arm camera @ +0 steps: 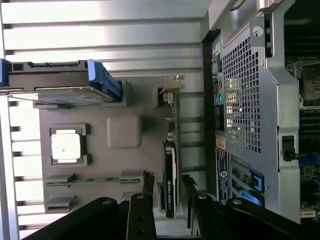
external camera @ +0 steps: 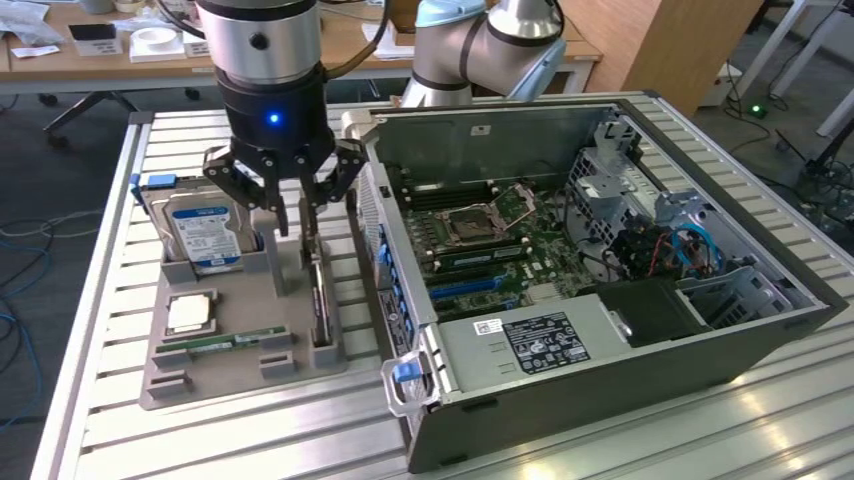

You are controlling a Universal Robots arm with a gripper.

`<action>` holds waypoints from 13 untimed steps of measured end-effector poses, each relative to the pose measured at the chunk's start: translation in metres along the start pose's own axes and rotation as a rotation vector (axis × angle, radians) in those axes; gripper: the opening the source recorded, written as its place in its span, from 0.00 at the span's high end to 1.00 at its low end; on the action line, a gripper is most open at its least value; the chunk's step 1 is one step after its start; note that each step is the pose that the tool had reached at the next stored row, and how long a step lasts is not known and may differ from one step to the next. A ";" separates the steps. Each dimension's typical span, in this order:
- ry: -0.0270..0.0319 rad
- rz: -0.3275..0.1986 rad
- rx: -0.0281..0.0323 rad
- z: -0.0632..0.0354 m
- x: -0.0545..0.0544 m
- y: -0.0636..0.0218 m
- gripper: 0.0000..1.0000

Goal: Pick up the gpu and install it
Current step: 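Pick up the gpu and move the gpu toward the slot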

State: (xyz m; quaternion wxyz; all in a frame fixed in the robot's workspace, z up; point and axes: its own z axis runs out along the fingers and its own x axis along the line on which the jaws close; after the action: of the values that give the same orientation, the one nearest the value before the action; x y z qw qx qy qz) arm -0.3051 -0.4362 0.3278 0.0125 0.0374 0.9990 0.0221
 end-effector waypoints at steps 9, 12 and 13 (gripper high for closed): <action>-0.0003 0.000 -0.0004 0.0021 -0.001 0.0001 0.64; -0.0001 0.000 -0.0002 0.0021 -0.003 0.0002 0.64; 0.0000 0.000 -0.0002 0.0021 -0.004 0.0003 0.64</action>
State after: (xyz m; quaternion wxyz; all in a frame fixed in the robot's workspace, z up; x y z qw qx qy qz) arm -0.3011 -0.4360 0.3258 0.0125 0.0374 0.9990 0.0221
